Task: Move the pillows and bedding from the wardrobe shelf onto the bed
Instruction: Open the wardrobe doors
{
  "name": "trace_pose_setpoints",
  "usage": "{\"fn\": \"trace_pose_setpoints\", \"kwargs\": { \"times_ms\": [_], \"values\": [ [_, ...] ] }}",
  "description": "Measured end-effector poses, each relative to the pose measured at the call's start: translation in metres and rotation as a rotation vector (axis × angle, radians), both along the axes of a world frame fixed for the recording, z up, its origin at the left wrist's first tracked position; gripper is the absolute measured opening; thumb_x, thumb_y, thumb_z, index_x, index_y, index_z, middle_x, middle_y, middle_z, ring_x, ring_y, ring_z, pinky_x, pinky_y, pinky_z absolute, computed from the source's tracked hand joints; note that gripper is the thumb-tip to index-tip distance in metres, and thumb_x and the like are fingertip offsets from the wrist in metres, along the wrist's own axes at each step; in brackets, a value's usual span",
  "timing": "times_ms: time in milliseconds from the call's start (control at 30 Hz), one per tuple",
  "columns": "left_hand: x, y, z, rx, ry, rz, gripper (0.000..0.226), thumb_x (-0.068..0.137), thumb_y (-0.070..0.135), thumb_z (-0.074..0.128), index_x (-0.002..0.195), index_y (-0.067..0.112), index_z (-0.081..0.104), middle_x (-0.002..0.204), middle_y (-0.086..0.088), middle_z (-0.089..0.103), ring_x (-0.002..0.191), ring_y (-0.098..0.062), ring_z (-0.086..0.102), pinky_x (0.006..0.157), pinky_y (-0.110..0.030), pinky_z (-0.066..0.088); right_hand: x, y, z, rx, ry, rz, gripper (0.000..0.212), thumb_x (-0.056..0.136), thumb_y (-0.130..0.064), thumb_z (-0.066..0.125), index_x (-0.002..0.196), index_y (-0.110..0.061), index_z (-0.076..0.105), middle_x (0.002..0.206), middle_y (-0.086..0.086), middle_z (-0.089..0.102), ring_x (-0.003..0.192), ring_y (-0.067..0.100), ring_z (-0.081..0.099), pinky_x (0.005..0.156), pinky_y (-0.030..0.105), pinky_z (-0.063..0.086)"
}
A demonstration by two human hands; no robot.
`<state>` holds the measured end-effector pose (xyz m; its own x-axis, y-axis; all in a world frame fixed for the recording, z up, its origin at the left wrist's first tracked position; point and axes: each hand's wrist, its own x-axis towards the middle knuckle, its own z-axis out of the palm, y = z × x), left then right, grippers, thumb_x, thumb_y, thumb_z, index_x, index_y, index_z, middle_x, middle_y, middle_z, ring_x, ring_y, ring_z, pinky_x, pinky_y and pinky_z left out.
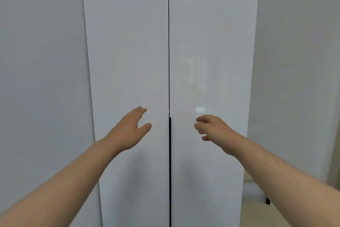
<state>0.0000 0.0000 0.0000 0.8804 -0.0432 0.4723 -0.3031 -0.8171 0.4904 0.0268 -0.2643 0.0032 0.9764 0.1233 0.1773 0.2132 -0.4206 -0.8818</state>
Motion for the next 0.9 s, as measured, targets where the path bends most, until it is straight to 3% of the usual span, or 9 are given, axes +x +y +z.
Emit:
{"fn": "trace_pose_setpoints", "kwargs": {
  "times_ms": [233, 400, 533, 600, 667, 767, 833, 900],
  "values": [
    [0.135, 0.024, -0.023, 0.19, -0.024, 0.01, 0.066, 0.096, 0.036, 0.045, 0.154, 0.021, 0.018, 0.164, 0.005, 0.003, 0.15, -0.013, 0.001, 0.119, -0.033, 0.011, 0.113, 0.062, -0.02, 0.001, 0.069, -0.038, 0.05, 0.089, -0.021, 0.055, 0.137, -0.011, 0.047, 0.126, 0.002, 0.055, 0.107, 0.021, 0.06, 0.096, 0.039, 0.052],
    [0.21, 0.033, -0.035, 0.348, -0.111, 0.024, 0.066, 0.096, 0.033, 0.042, 0.153, 0.016, 0.014, 0.164, -0.003, -0.001, 0.15, -0.021, -0.002, 0.119, -0.037, 0.009, 0.174, 0.102, -0.031, 0.013, 0.115, -0.075, 0.055, 0.089, -0.018, 0.053, 0.141, -0.009, 0.041, 0.129, 0.003, 0.053, 0.114, 0.025, 0.057, 0.102, 0.044, 0.047],
    [0.249, 0.042, -0.055, 0.448, -0.112, 0.072, 0.068, 0.094, 0.034, 0.042, 0.153, 0.014, 0.016, 0.163, -0.009, 0.003, 0.15, -0.028, 0.0, 0.12, -0.042, 0.01, 0.194, 0.12, -0.039, 0.019, 0.147, -0.114, 0.033, 0.09, -0.007, 0.049, 0.123, -0.006, 0.054, 0.131, 0.021, 0.054, 0.116, 0.04, 0.056, 0.103, 0.052, 0.043],
    [0.255, 0.044, -0.06, 0.468, -0.109, 0.084, 0.066, 0.092, 0.033, 0.044, 0.151, 0.012, 0.024, 0.163, -0.011, 0.009, 0.149, -0.032, 0.007, 0.117, -0.046, 0.016, 0.201, 0.123, -0.044, 0.036, 0.146, -0.126, 0.033, 0.089, -0.004, 0.048, 0.121, 0.003, 0.053, 0.132, 0.025, 0.052, 0.093, 0.034, 0.056, 0.092, 0.046, 0.05],
    [0.257, 0.045, -0.062, 0.472, -0.145, 0.088, 0.064, 0.085, 0.033, 0.048, 0.144, 0.009, 0.041, 0.158, -0.015, 0.025, 0.145, -0.037, 0.024, 0.11, -0.051, 0.029, 0.208, 0.127, -0.048, 0.059, 0.128, -0.134, 0.033, 0.087, -0.004, 0.048, 0.118, 0.004, 0.053, 0.129, 0.027, 0.054, 0.084, 0.022, 0.045, 0.075, 0.037, 0.043],
    [0.259, 0.046, -0.063, 0.491, -0.175, 0.103, 0.063, 0.079, 0.033, 0.051, 0.137, 0.009, 0.052, 0.154, -0.017, 0.035, 0.14, -0.039, 0.035, 0.105, -0.053, 0.035, 0.218, 0.128, -0.053, 0.099, 0.14, -0.129, 0.03, 0.085, -0.005, 0.049, 0.114, -0.003, 0.054, 0.106, 0.013, 0.06, 0.079, 0.016, 0.05, 0.072, 0.028, 0.042],
    [0.257, 0.045, -0.064, 0.478, -0.164, 0.093, 0.062, 0.087, 0.033, 0.048, 0.145, 0.011, 0.04, 0.16, -0.014, 0.019, 0.147, -0.035, 0.018, 0.114, -0.049, 0.022, 0.221, 0.126, -0.055, 0.143, 0.164, -0.095, 0.03, 0.085, -0.004, 0.05, 0.113, -0.011, 0.057, 0.101, 0.001, 0.06, 0.081, 0.012, 0.054, 0.072, 0.026, 0.045],
    [0.254, 0.042, -0.064, 0.406, -0.113, 0.062, 0.062, 0.094, 0.033, 0.044, 0.151, 0.014, 0.028, 0.163, -0.009, 0.004, 0.15, -0.029, 0.004, 0.118, -0.043, 0.01, 0.218, 0.122, -0.053, 0.178, 0.186, -0.075, 0.027, 0.086, -0.002, 0.048, 0.11, -0.012, 0.057, 0.1, 0.0, 0.059, 0.082, 0.013, 0.054, 0.074, 0.027, 0.047]
  ]
}}
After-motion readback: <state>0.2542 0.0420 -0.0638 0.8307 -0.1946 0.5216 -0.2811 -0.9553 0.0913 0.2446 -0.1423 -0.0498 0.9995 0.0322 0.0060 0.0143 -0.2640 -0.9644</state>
